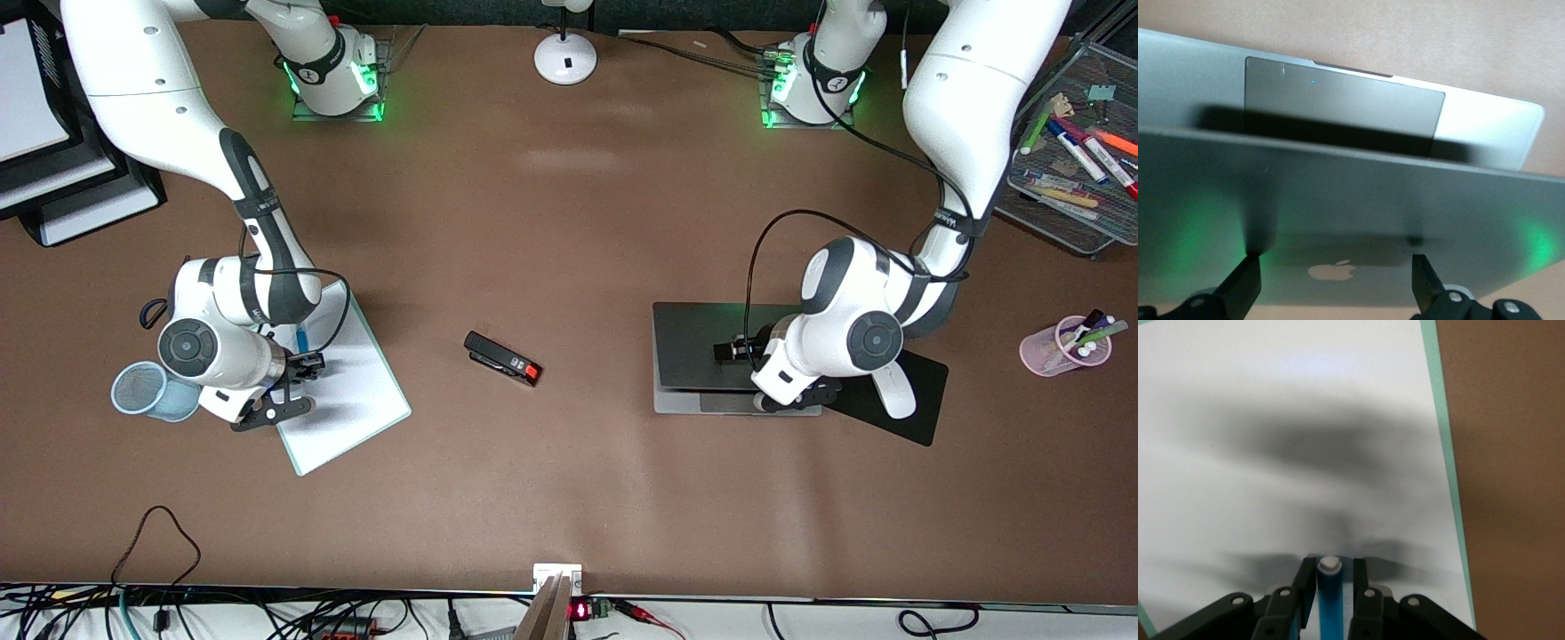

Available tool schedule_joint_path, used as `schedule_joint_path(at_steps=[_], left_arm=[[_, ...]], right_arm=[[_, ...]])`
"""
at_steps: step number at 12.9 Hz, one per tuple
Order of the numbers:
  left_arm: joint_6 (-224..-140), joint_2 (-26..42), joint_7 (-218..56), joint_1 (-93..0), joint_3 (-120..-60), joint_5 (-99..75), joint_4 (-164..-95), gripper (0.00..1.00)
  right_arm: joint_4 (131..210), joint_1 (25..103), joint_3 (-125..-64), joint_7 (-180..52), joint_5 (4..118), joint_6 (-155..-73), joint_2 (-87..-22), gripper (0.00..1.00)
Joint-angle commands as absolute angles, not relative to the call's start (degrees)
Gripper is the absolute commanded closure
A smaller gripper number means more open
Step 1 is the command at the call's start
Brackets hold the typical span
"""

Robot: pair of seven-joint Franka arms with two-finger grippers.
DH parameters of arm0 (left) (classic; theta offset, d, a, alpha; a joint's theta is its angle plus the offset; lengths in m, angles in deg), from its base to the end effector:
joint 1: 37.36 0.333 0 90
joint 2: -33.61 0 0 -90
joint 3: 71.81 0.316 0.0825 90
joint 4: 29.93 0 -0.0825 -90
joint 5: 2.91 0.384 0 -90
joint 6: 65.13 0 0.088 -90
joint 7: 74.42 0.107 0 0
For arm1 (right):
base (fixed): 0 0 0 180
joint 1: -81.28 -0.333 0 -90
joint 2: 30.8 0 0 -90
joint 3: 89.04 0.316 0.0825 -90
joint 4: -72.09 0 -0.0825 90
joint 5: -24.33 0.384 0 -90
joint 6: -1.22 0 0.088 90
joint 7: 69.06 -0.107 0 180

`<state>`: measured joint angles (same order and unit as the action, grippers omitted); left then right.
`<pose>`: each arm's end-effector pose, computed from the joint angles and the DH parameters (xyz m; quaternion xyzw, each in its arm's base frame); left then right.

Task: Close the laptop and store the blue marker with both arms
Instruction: 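Push the laptop lid shut with the left gripper while the right gripper grasps the marker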

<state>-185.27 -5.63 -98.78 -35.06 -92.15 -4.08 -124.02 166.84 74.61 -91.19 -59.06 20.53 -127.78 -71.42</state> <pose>0.6397 -0.1831 0.2216 0.9842 0.0866 -0.1325 0.0794 0.6704 0.0537 0.1881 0.9861 0.1519 -0.0572 0.0343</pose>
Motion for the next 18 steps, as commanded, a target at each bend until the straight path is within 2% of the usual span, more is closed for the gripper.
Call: schedule_joint_path(at_steps=[1, 6, 11, 14, 16, 18], left_arm=[[-186.1, -9.5, -98.3, -35.3, -92.1, -3.8, -120.9, 0.0], [-187.8, -11.3, -98.3, -36.0, -90.4, -3.7, -120.6, 0.0], [-184.1, -7.5, -98.9, -35.3, -90.3, -1.4, -118.7, 0.0], [-180.3, -2.3, -98.7, -34.7, -90.3, 5.1, -117.8, 0.0], [-174.2, -0.1, -98.4, -34.0, -90.4, 6.8, -114.9, 0.0], [-168.9, 0.7, -98.3, -33.8, -90.4, 6.8, -112.0, 0.0]], right_arm=[[166.0, 74.8, -90.9, -57.9, 21.7, -127.6, -71.8, 0.71], [166.0, 74.9, -90.9, -57.8, 25.2, -127.5, -71.8, 0.85], [164.0, 75.0, -90.9, -57.6, 25.1, -126.1, -71.1, 0.94], [156.6, 75.4, -91.3, -55.4, 25.3, -118.3, -69.9, 0.96], [151.2, 76.3, -91.5, -54.7, 25.4, -112.0, -68.5, 0.96], [149.3, 77.3, -91.2, -51.4, 25.4, -109.1, -66.2, 0.97]])
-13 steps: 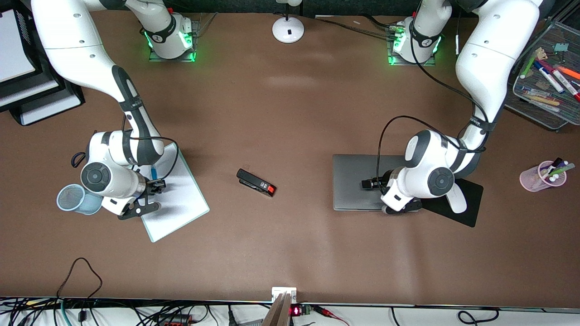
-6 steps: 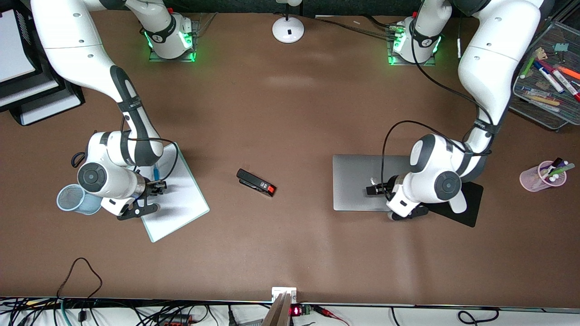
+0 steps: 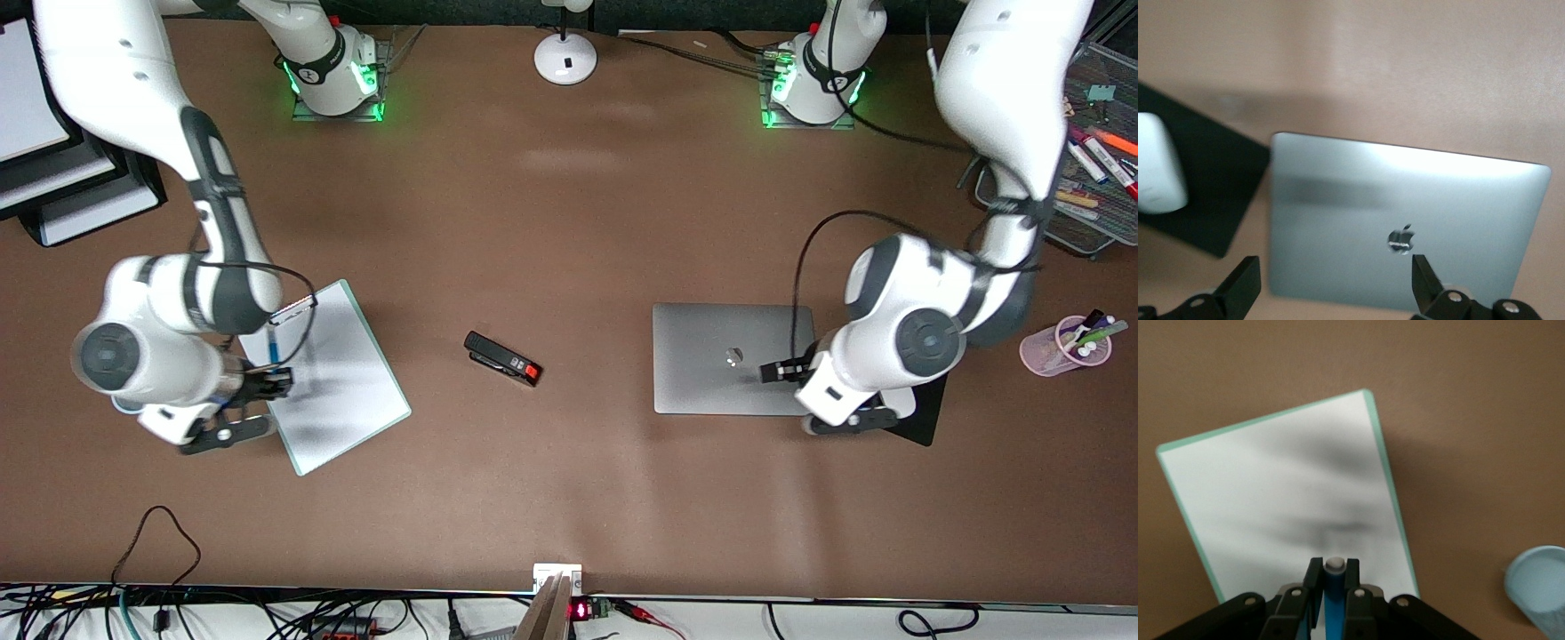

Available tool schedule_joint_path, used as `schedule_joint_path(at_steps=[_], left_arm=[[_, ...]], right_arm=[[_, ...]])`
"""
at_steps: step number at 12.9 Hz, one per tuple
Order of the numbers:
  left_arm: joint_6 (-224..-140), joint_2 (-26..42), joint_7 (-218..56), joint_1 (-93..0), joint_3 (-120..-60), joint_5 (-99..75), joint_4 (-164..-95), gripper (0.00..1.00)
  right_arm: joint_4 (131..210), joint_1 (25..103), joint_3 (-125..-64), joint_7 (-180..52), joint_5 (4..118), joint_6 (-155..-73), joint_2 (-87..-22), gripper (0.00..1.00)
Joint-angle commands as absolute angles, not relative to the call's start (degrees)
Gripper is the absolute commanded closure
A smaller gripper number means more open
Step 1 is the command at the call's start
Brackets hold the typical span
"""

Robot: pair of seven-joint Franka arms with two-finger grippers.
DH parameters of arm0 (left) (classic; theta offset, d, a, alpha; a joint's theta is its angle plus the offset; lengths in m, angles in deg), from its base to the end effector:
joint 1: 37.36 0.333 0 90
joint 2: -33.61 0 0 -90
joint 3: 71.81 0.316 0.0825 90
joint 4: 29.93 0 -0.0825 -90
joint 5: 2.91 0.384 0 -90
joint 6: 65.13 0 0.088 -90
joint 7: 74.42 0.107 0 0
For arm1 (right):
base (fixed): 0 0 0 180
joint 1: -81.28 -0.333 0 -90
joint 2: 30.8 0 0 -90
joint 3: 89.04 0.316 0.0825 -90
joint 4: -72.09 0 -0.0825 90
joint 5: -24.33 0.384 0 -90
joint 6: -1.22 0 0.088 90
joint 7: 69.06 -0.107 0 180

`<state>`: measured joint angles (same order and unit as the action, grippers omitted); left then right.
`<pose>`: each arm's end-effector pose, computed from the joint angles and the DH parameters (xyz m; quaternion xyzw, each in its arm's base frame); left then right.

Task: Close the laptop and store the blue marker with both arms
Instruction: 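Lift the blue marker with the right gripper while the left gripper withdraws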

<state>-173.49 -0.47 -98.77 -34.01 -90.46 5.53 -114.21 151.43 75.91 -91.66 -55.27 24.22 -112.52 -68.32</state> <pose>0.6777 -0.1359 0.3339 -0.9947 -0.0701 0.0750 0.0018 0.7186 0.0409 0.3222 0.9884 0.1485 -0.0282 0.0123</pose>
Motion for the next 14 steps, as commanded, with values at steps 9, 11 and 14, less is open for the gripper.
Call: schedule_joint_path(at_steps=[9, 11, 14], left_arm=[[-159.5, 13.5, -98.2, -33.6, -90.9, 9.7, -108.0, 0.0], [-155.8, 16.2, -97.0, -33.5, -90.9, 9.4, -106.8, 0.0], [-153.5, 21.3, -90.1, -31.6, -90.9, 6.2, -108.2, 0.0]], right_arm=[[149.3, 89.4, -91.3, -10.7, 41.0, -108.8, -61.7, 0.98], [149.3, 91.5, -91.2, -0.6, 45.3, -108.8, -61.3, 0.98], [149.3, 94.9, -91.3, 10.6, 52.2, -106.5, -61.3, 0.98]])
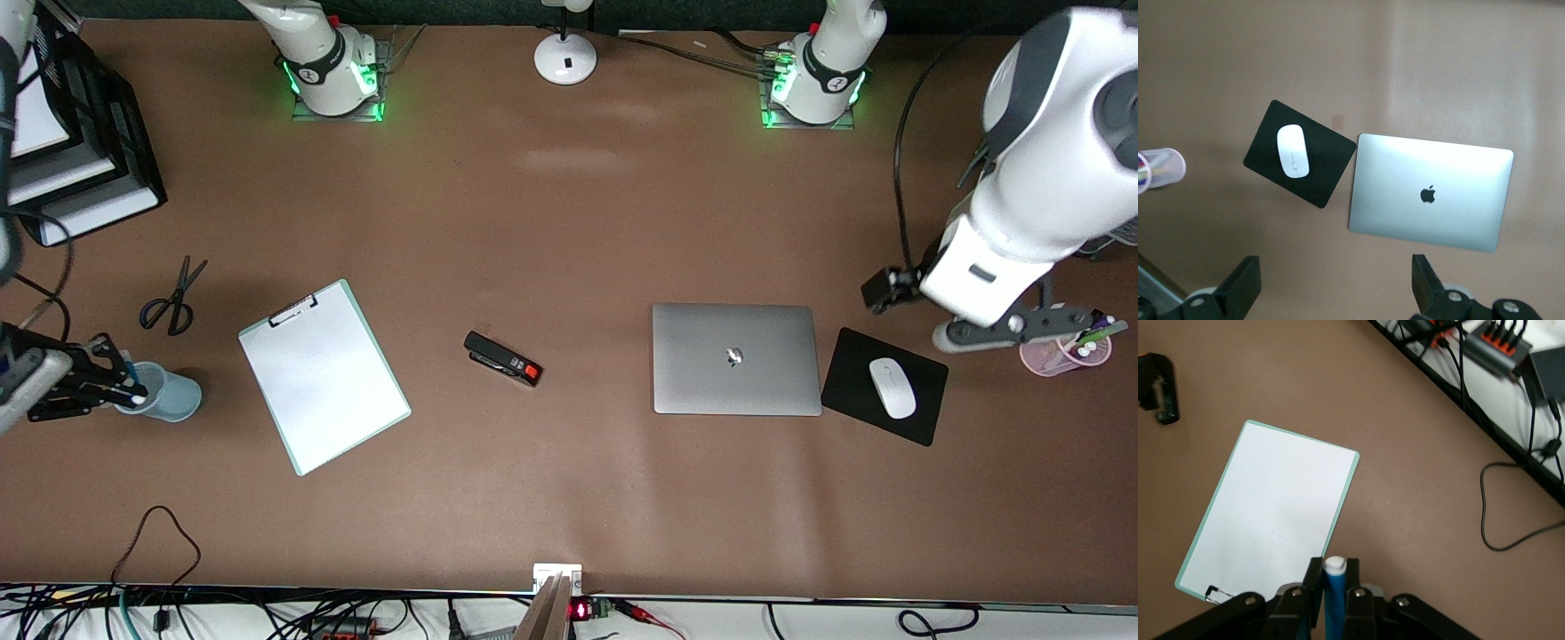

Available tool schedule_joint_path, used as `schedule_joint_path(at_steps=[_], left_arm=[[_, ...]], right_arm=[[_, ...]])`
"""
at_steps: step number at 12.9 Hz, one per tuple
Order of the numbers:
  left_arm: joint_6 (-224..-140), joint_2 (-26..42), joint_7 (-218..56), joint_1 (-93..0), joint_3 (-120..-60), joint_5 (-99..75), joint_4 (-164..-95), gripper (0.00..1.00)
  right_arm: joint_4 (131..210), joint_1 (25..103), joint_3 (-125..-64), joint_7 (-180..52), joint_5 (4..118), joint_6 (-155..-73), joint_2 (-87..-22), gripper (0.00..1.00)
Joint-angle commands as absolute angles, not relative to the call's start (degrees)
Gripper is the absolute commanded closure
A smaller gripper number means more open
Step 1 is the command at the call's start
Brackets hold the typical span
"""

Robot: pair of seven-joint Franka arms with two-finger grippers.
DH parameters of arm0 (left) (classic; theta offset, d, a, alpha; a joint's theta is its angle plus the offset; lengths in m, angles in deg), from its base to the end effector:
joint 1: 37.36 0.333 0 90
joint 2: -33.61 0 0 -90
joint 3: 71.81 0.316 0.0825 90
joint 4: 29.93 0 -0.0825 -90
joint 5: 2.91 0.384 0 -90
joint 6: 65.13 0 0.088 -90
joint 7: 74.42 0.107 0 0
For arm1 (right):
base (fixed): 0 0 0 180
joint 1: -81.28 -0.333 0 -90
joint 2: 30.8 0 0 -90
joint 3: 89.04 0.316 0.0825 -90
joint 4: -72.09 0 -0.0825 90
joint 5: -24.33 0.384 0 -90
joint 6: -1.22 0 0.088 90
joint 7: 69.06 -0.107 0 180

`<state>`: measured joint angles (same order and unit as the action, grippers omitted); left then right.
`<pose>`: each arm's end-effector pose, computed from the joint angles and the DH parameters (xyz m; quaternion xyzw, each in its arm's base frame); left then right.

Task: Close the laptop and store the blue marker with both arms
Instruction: 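Lift the blue marker with the right gripper while the left gripper withdraws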

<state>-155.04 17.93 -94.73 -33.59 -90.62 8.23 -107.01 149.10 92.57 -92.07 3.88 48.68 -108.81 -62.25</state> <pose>0.6223 -0.1163 0.5757 -0.9972 -0.0492 0.0009 0.0564 0.7050 -0.1419 0.4172 -0.8869 -0.4228 -0.1382 0.1248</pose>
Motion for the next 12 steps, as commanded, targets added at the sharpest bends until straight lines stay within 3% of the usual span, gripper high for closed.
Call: schedule_joint_path(at_steps=[1, 8, 12], left_arm=[[-152.8, 22.5, -88.2, -30.1, -91.0, 3.8, -108.9, 0.0], [-151.9, 32.4, -85.0, -28.8, -91.0, -0.9, -116.8, 0.0], [-151.1, 34.0, -83.9, -28.8, -90.9, -1.2, -118.0, 0.0]], right_arm=[[149.3, 95.7, -91.3, 14.3, 53.8, -106.4, -61.3, 0.98], [149.3, 102.4, -91.3, 46.0, 69.5, -99.9, -62.0, 0.98], [149.3, 104.8, -91.3, 53.5, 71.0, -92.3, -63.8, 0.98]])
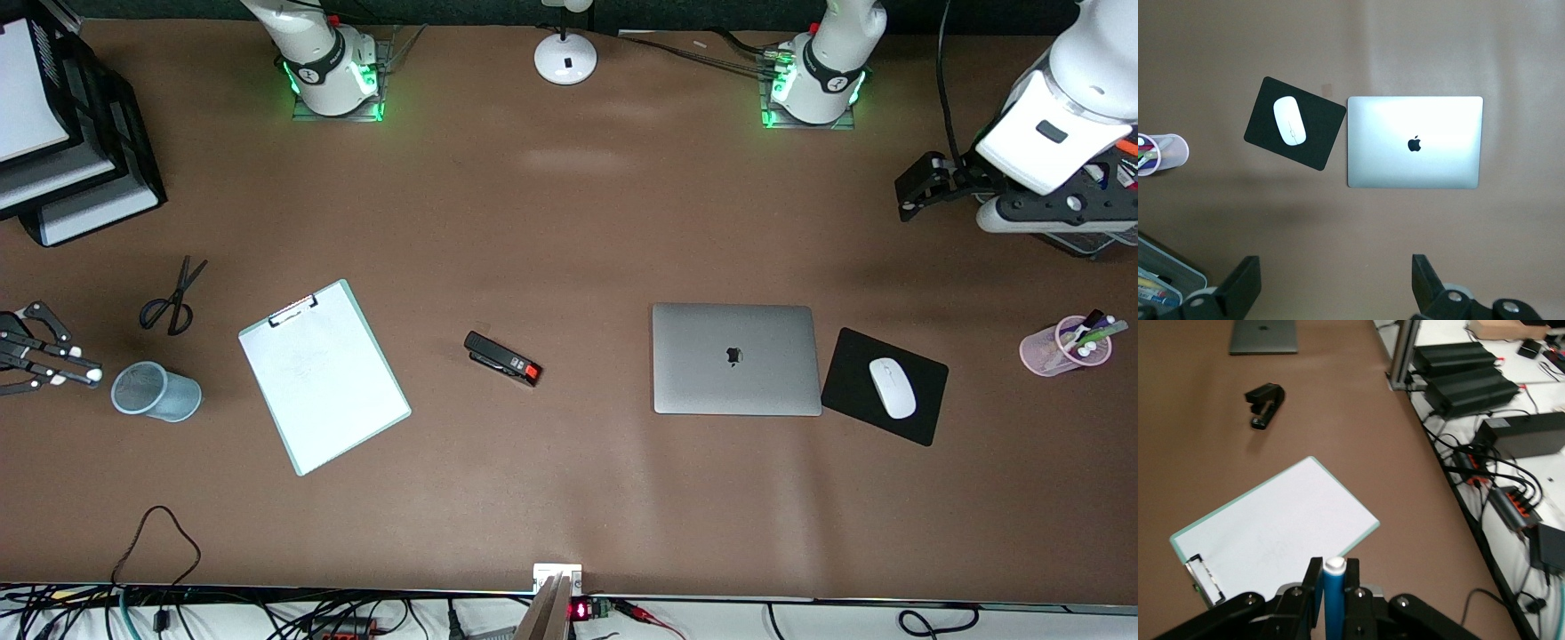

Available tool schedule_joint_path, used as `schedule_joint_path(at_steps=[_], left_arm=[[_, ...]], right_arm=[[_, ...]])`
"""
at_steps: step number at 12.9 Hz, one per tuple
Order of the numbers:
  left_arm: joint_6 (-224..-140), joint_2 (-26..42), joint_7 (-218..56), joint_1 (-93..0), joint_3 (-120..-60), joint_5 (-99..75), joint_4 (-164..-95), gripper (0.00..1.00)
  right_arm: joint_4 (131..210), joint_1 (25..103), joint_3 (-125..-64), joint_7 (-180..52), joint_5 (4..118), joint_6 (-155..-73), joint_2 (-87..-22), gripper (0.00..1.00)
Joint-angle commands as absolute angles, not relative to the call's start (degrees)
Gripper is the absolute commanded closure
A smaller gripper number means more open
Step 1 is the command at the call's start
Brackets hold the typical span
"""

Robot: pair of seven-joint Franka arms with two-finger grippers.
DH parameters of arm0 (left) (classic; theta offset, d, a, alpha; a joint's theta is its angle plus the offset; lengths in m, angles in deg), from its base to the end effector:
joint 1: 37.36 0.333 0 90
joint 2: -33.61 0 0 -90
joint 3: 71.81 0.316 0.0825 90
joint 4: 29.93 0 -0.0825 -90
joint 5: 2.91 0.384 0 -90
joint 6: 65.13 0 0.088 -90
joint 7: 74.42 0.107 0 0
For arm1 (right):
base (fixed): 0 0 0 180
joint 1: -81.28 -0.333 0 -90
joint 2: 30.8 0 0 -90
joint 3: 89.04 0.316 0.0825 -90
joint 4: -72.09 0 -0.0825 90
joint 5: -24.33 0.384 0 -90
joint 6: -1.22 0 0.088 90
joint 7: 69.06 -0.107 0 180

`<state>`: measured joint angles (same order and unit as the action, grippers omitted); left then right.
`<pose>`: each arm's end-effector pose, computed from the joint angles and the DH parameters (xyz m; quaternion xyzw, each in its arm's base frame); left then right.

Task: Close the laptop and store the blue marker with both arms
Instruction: 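Carry the blue marker over the light-blue pen cup and lower it in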

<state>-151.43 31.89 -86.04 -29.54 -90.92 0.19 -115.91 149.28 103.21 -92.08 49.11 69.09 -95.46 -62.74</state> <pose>0.5482 -0.1001 0.6361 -0.9997 -0.0043 0.0068 0.0239 0.6649 -0.2264 0.4110 -0.6954 -0.6151 -0.3078 0.2082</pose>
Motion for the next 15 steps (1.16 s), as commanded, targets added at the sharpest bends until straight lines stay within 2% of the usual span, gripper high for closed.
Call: schedule_joint_path(at_steps=[1, 6, 15], left_arm=[[-151.0, 34.0, -83.9, -28.8, -90.9, -1.3, -118.1, 0.0], [-151.0, 34.2, -83.8, -28.3, -90.7, -1.3, -118.0, 0.0], [-151.1, 36.3, -76.2, -25.1, -90.9, -1.9, -119.4, 0.0]], right_arm=[[149.3, 105.3, -91.3, 55.5, 71.1, -91.0, -64.5, 0.98], [149.3, 107.2, -91.3, 64.6, 71.1, -87.3, -67.2, 0.98], [144.3, 107.8, -91.2, 65.9, 73.2, -88.0, -72.8, 0.98]])
